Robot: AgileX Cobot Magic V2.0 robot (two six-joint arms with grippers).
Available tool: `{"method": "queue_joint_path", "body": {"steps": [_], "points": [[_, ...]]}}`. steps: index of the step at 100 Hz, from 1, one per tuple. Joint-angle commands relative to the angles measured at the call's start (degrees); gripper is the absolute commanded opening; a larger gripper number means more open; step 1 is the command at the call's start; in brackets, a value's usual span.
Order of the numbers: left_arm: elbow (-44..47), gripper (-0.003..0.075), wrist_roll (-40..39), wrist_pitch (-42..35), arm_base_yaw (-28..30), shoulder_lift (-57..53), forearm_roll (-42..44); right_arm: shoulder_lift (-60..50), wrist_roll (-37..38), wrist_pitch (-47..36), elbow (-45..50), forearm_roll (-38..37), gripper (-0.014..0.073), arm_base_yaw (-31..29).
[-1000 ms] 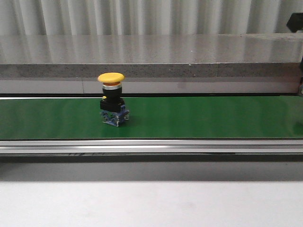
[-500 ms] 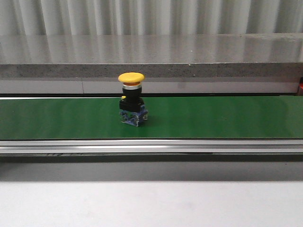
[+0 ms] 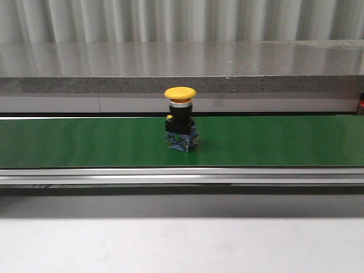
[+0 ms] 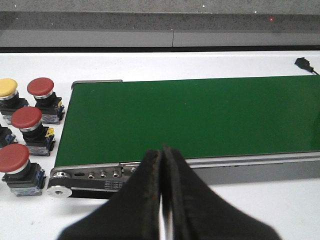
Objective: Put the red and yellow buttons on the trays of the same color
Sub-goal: 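Grasp the red button with the right gripper and lower it into the red tray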
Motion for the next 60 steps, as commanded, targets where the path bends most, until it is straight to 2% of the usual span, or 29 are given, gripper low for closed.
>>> {"method": "queue_joint_path", "body": {"steps": [1, 32, 40, 47, 60], "points": [[-1.45, -0.0020, -0.07, -4.23, -0.58, 0.33, -0.39, -2.62, -0.45, -3.00, -2.01, -0.29, 0.0153, -0.78], [-1.45, -0.0020, -0.07, -4.23, -0.58, 0.33, -0.39, 0.24, -0.45, -1.12, -2.01, -0.29, 0.0154, -1.15], [-1.45, -0.0020, -0.07, -4.23, -0.58, 0.33, -0.39, 0.41, -0.45, -0.65, -2.01, -0.29, 0.0176, -1.15], [-1.45, -0.0020, -0.07, -4.23, -0.58, 0.33, -0.39, 0.33, -0.45, -0.39, -2.01, -0.29, 0.0262, -1.15], [-1.45, -0.0020, -0.07, -4.23, -0.58, 0.33, -0.39, -0.55, -0.45, 0.69, -2.01, -0.75, 0.0534, -1.15]]}}
